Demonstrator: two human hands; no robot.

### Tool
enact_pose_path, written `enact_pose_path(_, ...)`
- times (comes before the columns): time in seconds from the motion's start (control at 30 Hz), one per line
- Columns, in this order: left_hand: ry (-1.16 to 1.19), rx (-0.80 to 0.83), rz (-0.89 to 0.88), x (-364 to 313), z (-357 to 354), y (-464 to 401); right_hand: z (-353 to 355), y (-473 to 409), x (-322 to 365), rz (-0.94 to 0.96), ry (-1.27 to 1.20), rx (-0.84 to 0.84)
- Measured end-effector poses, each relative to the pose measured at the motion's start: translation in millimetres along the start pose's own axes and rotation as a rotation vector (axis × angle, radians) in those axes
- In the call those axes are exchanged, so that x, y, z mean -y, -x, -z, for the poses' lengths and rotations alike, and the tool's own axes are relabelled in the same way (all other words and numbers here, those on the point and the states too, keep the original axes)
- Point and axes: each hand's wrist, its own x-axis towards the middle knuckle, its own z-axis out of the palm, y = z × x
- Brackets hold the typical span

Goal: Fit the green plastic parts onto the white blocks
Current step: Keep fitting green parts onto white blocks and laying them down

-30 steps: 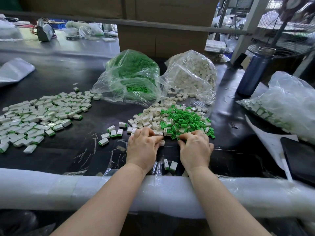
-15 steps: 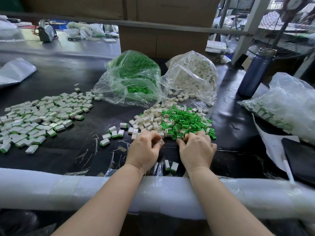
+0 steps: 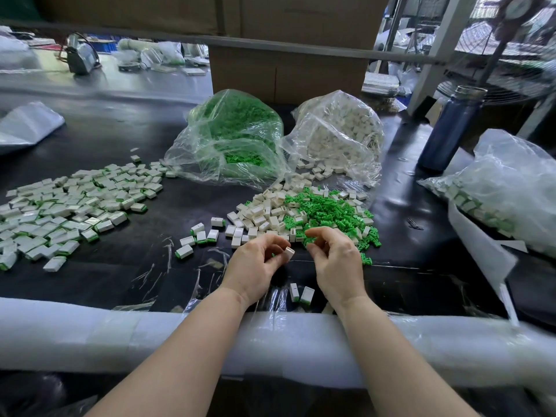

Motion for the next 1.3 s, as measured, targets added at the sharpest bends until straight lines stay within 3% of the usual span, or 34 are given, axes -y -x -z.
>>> enact_pose_path(0.13, 0.012, 0.017, -0.001, 1.4, -0.6, -0.5, 3.4, -1.6, 0.5, -0.1, -0.301, 0.067)
enact_pose_path(0.37, 0.042, 0.055, -0.032, 1.9, -0.5, -0.4, 8.0, -1.4, 4.2, -0.115, -0.517, 0.111)
enact_pose_path(0.47, 0.071, 0.068, -0.033, 1.3, -0.9, -0.2, 6.3, -1.5, 3.8, -0.109, -0.49, 0.111)
enact_pose_path(0.6, 0.089, 0.066, -0.027, 1.0, -0.4, 0.1, 2.2, -2.7, -2.4, -0.111, -0.266, 0.025)
enact_pose_path(0.73, 0.108, 0.059, -0.023, 0.3, -0.5, 0.0, 3.4, -2.7, -3.8, -0.091, -0.255, -0.051)
enact_pose_path(0.93, 0.169, 0.064, -0.04, -0.7, 0.8, 0.3, 5.4, -1.0, 2.8, -0.073, -0.448, 0.097)
enact_pose_path(1.3, 0.225, 0.056, -0.028, -1.6, 2.9, -1.0, 3.8, -0.8, 1.7, -0.117, -0.459, 0.181)
